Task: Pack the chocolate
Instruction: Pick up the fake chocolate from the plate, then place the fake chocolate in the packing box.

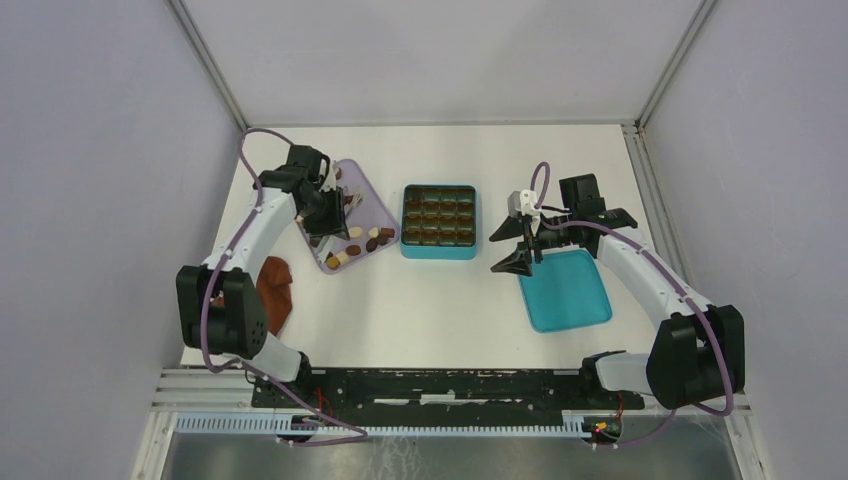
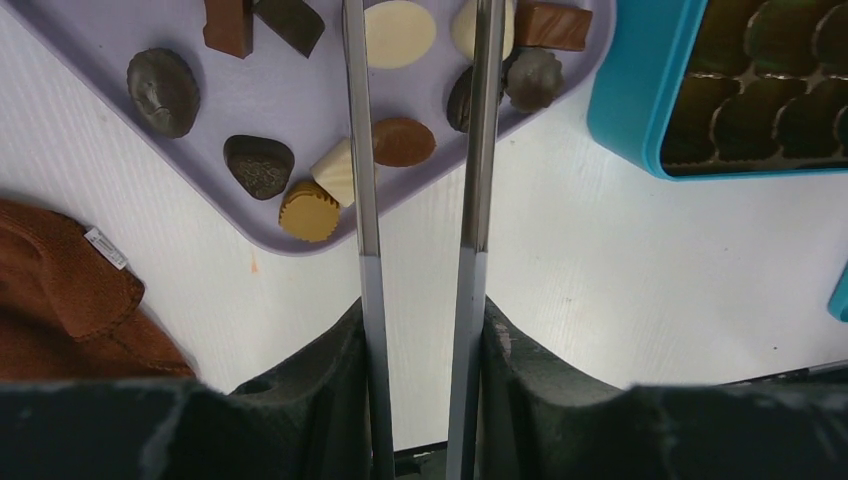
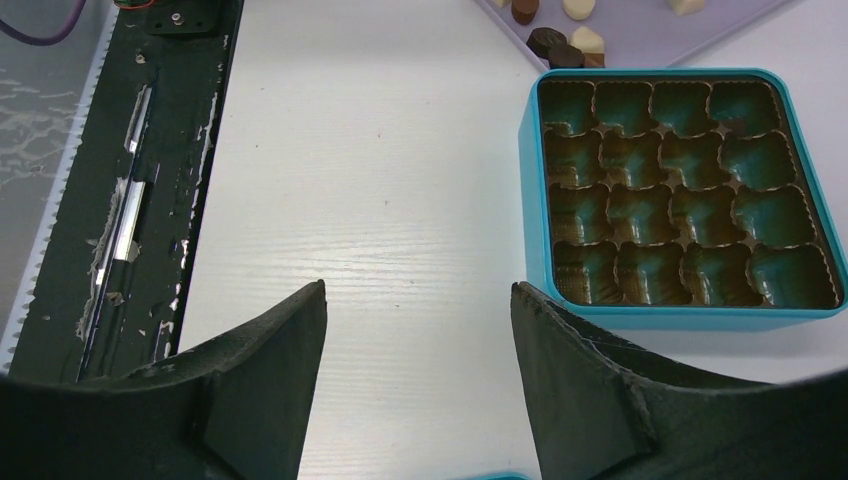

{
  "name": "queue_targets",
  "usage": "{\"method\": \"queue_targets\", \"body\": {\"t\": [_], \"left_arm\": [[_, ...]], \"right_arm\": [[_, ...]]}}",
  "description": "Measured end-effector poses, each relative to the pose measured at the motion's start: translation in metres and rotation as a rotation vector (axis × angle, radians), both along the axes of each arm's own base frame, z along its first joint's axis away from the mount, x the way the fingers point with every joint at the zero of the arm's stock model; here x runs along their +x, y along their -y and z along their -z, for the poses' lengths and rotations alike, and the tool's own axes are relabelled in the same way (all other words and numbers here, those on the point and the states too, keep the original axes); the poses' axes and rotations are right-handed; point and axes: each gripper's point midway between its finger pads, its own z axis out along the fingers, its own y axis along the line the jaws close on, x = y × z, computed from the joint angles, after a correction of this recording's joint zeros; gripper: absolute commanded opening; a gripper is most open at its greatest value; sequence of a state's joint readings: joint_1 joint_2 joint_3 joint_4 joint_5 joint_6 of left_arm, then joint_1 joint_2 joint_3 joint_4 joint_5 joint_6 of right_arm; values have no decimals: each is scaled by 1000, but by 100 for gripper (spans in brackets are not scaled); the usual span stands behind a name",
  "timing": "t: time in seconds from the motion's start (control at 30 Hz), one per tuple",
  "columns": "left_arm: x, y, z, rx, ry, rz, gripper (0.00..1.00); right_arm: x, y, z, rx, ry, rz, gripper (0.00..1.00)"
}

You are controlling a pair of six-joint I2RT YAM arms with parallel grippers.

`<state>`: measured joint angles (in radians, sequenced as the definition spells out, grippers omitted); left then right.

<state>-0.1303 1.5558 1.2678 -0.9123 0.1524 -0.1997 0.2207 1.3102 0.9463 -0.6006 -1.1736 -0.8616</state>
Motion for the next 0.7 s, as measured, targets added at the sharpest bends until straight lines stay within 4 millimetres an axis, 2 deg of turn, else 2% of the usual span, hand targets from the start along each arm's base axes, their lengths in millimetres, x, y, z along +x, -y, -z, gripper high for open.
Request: {"method": "queue_targets", "body": {"t": [0.13,0.37,0.5,0.7], "left_arm": [[-2,8,-14,-49,38,18,12],[-3,40,-50,-226,141,96,11],[-4,69,-59,-291,176,143,11],[-10,123,-56,-343,176,238,12]], "right_arm": [[0,0,0,0,0,0,73],[0,0,0,-1,1,1,74],[1,0,1,-4,1,3,74],[1,1,1,-8,3,7,75]]}}
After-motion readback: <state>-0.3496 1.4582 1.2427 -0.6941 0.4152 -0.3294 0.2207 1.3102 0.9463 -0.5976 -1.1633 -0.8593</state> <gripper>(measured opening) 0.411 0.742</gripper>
